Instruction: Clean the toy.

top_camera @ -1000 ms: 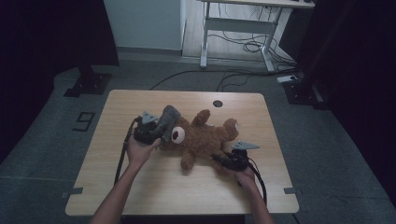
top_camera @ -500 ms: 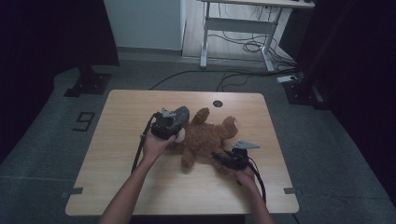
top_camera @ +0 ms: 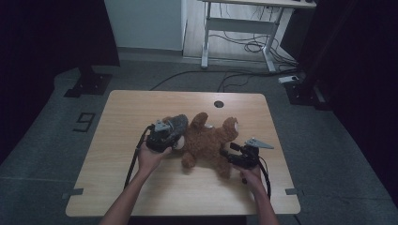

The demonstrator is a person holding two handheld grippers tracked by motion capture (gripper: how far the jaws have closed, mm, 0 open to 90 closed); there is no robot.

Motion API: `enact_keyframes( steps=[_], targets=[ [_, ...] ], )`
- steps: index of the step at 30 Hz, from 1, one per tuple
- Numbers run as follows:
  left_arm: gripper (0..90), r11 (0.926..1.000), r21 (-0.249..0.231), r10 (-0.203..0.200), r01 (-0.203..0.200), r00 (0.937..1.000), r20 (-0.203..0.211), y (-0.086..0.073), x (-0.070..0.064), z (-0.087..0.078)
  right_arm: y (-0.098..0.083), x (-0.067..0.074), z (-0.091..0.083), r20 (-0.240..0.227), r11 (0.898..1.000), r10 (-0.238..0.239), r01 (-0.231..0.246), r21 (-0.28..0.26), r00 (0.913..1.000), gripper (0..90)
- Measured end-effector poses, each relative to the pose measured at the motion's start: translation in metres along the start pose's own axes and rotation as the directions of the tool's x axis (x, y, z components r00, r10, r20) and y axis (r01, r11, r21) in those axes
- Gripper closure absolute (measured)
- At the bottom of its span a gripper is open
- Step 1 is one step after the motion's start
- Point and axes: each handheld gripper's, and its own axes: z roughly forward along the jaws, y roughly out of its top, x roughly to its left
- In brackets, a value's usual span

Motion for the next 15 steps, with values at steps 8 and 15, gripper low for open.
enact_keyframes(
  steps=[8, 15],
  targets=[
    [78.5, 0.9999, -0.014, 0.008, -0.008, 0.9999, 0.011, -0.011, -0.002, -0.005, 0.025, -0.008, -0.012, 0.034, 0.997, 0.027, -0.025, -0.067, 0.9991, 20.1],
    [78.6, 0.9991, -0.041, -0.012, 0.013, 0.9998, 0.016, -0.017, -0.002, -0.006, 0.053, -0.003, 0.006, 0.077, 0.999, 0.036, -0.034, -0.034, 0.9964, 21.1]
  ],
)
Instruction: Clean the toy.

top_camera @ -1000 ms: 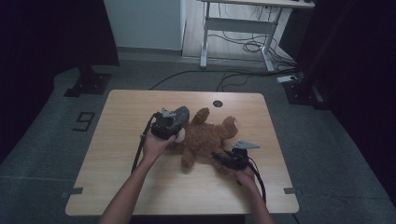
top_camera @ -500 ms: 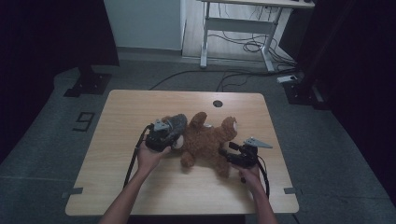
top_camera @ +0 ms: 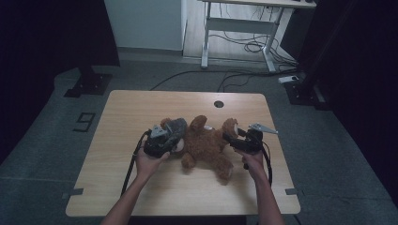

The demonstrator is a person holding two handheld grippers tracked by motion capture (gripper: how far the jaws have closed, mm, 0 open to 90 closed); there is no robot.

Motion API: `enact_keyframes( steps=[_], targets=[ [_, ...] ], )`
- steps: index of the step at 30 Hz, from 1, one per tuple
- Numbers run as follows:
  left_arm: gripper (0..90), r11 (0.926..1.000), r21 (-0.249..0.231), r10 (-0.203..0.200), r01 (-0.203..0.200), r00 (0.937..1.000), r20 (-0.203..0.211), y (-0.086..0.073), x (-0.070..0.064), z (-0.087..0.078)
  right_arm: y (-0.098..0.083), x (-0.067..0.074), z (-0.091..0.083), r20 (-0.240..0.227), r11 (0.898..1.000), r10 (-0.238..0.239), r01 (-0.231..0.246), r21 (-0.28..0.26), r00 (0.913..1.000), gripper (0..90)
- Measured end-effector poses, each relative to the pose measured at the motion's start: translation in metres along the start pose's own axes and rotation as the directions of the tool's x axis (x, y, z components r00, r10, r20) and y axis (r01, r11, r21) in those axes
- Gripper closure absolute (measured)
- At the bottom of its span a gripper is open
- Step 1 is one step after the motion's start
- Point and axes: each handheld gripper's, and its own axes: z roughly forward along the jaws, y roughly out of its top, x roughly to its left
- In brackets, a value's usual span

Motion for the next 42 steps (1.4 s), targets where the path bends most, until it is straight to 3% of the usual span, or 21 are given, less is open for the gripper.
enact_keyframes(
  steps=[1, 2, 3, 4, 5, 6, 8, 13, 17, 18, 22, 25, 30, 32, 35, 38, 42],
  targets=[
    [78.5, 1.0, -0.001, 0.0, 0.0, 1.0, 0.001, -0.001, 0.0, 0.0, 0.001, 0.001, 0.002, 0.008, 1.0, -0.003, 0.003, 0.007, 1.0, 24.0],
    [78.6, 1.0, -0.003, -0.002, 0.002, 1.0, 0.003, -0.002, 0.0, -0.001, -0.003, 0.002, 0.005, 0.035, 1.0, -0.014, 0.013, 0.029, 0.9993, 33.8],
    [78.6, 1.0, -0.004, -0.005, 0.005, 1.0, 0.006, -0.003, 0.001, -0.001, -0.003, 0.002, 0.005, 0.035, 1.0, -0.014, 0.013, 0.029, 0.9993, 33.8],
    [78.5, 0.9999, -0.006, -0.011, 0.011, 0.9998, 0.014, -0.004, 0.001, -0.002, -0.008, 0.0, 0.005, 0.033, 0.999, 0.002, -0.003, 0.039, 0.9995, 41.9],
    [78.5, 0.9999, -0.006, -0.011, 0.011, 0.9998, 0.014, -0.004, 0.001, -0.002, -0.008, 0.0, 0.005, 0.033, 0.999, 0.002, -0.003, 0.039, 0.9995, 41.9],
    [78.5, 0.9999, -0.008, -0.013, 0.013, 0.9997, 0.018, -0.006, 0.001, -0.003, -0.015, -0.004, 0.003, 0.006, 0.999, 0.028, -0.028, 0.036, 0.9996, 51.3],
    [78.5, 0.9999, -0.009, -0.014, 0.014, 0.9997, 0.02, -0.007, 0.0, -0.004, -0.018, -0.005, 0.002, -0.004, 0.999, 0.036, -0.035, 0.034, 0.9994, 53.8],
    [78.1, 0.9999, -0.002, -0.011, 0.011, 0.9998, 0.019, -0.005, -0.003, -0.011, -0.031, 0.0, -0.003, -0.018, 0.998, -0.043, 0.043, 0.044, 0.9989, 63.7],
    [77.8, 0.9996, -0.007, -0.026, 0.026, 0.9989, 0.04, 0.009, -0.002, -0.021, -0.037, 0.001, -0.006, -0.016, 0.994, -0.096, 0.097, 0.044, 0.9952, 66.4],
    [77.7, 0.9995, -0.021, -0.021, 0.022, 0.9988, 0.044, 0.017, -0.003, -0.024, -0.041, 0.002, -0.008, -0.018, 0.991, -0.131, 0.131, 0.029, 0.9913, 67.1],
    [77.5, 0.9995, -0.03, 0.002, 0.0, 0.9989, 0.047, 0.033, -0.005, -0.025, -0.045, 0.003, -0.01, -0.028, 0.988, -0.151, 0.151, 0.016, 0.9882, 67.3],
    [77.3, 0.999, -0.045, 0.002, 0.0, 0.999, 0.045, 0.053, -0.005, -0.023, -0.046, 0.003, -0.011, -0.043, 0.986, -0.166, 0.166, 0.013, 0.9853, 67.3],
    [77.1, 0.9999, 0.012, 0.01, -0.01, 0.9996, 0.028, 0.078, 0.0, -0.002, -0.047, 0.002, -0.013, -0.06, 0.984, -0.178, 0.179, 0.01, 0.9822, 67.2],
    [77.1, 0.998, 0.062, -0.008, 0.006, 0.9996, 0.026, 0.077, 0.005, 0.013, -0.047, 0.001, -0.013, -0.066, 0.984, -0.177, 0.178, 0.009, 0.982, 67.2],
    [77.4, 0.9964, 0.077, -0.038, 0.035, 0.9983, 0.045, 0.071, 0.008, 0.02, -0.047, 0.001, -0.013, -0.069, 0.984, -0.176, 0.177, 0.007, 0.982, 67.2],
    [78.0, 0.9944, 0.105, -0.025, 0.018, 0.9976, 0.065, 0.06, 0.006, 0.027, -0.047, 0.0, -0.013, -0.075, 0.986, -0.168, 0.169, 0.006, 0.9829, 67.0],
    [78.5, 0.9959, 0.09, -0.006, 0.0, 0.9978, 0.065, 0.046, 0.004, 0.022, -0.046, -0.001, -0.014, -0.077, 0.988, -0.154, 0.154, 0.0, 0.9851, 65.7]
  ],
)
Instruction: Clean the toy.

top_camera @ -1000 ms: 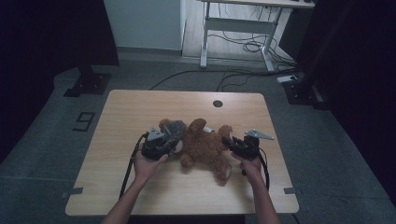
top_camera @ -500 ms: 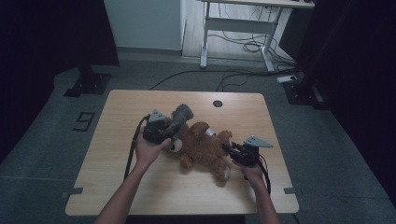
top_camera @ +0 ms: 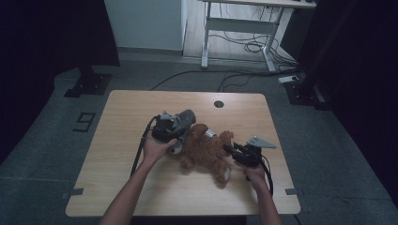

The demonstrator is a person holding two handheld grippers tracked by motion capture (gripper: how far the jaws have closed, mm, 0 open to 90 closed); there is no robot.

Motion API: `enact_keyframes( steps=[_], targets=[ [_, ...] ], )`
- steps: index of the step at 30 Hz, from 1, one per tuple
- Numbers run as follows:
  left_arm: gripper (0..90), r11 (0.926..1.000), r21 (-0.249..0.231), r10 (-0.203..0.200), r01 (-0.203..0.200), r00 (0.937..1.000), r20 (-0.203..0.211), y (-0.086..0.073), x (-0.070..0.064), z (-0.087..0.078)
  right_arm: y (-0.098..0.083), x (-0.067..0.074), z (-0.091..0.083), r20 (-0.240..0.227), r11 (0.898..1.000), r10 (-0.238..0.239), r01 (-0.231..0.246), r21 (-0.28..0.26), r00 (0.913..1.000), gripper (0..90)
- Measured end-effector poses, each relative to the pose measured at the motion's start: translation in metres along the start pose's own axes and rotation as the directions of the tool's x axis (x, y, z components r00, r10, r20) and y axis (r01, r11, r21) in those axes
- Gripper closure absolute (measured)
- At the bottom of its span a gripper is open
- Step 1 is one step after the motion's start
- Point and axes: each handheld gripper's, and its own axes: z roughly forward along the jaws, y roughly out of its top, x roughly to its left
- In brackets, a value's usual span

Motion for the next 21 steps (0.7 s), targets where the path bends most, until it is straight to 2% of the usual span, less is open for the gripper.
enact_keyframes(
  steps=[8, 12, 15, 16, 17, 21],
  targets=[
    [79.4, 0.9992, -0.04, -0.005, 0.006, 0.9996, 0.028, -0.03, -0.005, -0.01, 0.001, 0.0, 0.0, 0.014, 1.0, 0.011, -0.01, -0.014, 0.9999, 64.2],
    [79.5, 0.9989, -0.048, -0.002, 0.003, 0.9995, 0.031, -0.036, -0.007, -0.012, 0.001, 0.0, 0.001, 0.023, 1.0, 0.025, -0.025, -0.014, 0.9994, 62.1],
    [79.5, 0.9989, -0.046, -0.003, 0.005, 0.9994, 0.035, -0.036, -0.006, -0.012, 0.002, 0.001, -0.001, 0.02, 0.999, 0.044, -0.044, -0.007, 0.9988, 56.4],
    [79.5, 0.9989, -0.046, -0.005, 0.007, 0.9993, 0.036, -0.038, -0.006, -0.013, 0.003, 0.001, -0.005, 0.02, 0.999, 0.054, -0.053, -0.01, 0.9984, 48.8],
    [79.5, 0.9989, -0.046, -0.005, 0.007, 0.9993, 0.036, -0.038, -0.006, -0.013, 0.003, 0.001, -0.005, 0.02, 0.999, 0.054, -0.053, -0.01, 0.9984, 48.8],
    [79.5, 0.9984, -0.056, -0.007, 0.009, 0.9992, 0.039, -0.042, -0.007, -0.014, 0.005, 0.0, -0.01, 0.001, 0.996, 0.087, -0.087, -0.014, 0.9962, 37.4]
  ],
)
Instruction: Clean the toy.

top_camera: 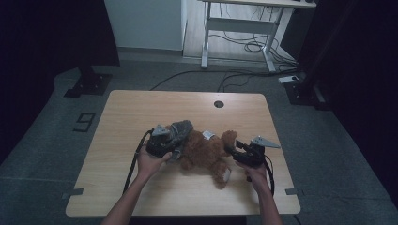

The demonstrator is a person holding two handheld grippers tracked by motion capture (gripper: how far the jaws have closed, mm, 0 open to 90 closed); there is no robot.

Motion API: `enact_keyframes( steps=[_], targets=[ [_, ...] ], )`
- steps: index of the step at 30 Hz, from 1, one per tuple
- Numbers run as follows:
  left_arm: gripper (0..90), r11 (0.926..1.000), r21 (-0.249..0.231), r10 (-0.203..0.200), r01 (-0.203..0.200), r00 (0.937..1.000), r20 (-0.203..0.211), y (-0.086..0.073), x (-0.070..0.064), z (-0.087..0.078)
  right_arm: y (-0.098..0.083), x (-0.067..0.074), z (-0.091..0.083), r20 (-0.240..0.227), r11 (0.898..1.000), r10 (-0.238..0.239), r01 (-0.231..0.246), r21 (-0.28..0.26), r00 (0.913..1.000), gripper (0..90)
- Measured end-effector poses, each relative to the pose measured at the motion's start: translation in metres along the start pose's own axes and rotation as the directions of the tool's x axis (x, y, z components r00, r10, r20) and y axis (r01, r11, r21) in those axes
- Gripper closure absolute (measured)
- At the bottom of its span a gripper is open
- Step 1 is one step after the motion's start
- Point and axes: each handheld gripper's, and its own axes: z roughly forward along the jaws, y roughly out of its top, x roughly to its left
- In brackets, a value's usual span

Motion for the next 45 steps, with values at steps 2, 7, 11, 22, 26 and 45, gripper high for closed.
enact_keyframes(
  steps=[2, 7, 11, 22, 26, 45],
  targets=[
    [79.5, 1.0, -0.002, 0.0, 0.0, 1.0, 0.003, -0.003, -0.001, -0.001, 0.0, 0.0, 0.001, 0.003, 1.0, 0.005, -0.005, 0.009, 1.0, 32.8],
    [79.5, 1.0, -0.004, 0.005, -0.005, 1.0, 0.008, -0.007, -0.003, -0.003, -0.001, -0.001, 0.002, 0.005, 0.999, 0.036, -0.036, 0.024, 0.9993, 26.3],
    [79.4, 1.0, -0.006, 0.0, 0.0, 0.9999, 0.015, -0.008, -0.003, -0.004, -0.005, -0.002, 0.006, -0.068, 0.998, 0.04, -0.037, 0.053, 0.9969, 46.8],
    [78.3, 0.9988, -0.004, 0.048, -0.048, 0.9987, 0.015, 0.038, -0.013, -0.021, -0.01, -0.001, 0.005, -0.072, 0.998, -0.031, 0.035, 0.047, 0.9969, 64.5],
    [77.7, 0.9989, 0.0, 0.047, -0.047, 0.9989, 0.0, 0.062, -0.009, -0.017, -0.01, 0.0, 0.003, -0.08, 0.998, -0.052, 0.055, 0.036, 0.9954, 65.2],
    [78.4, 0.9983, 0.028, -0.048, 0.051, 0.9922, -0.116, 0.029, 0.042, -0.03, -0.011, -0.007, 0.001, -0.072, 0.999, -0.032, 0.034, 0.039, 0.9969, 65.1]
  ],
)
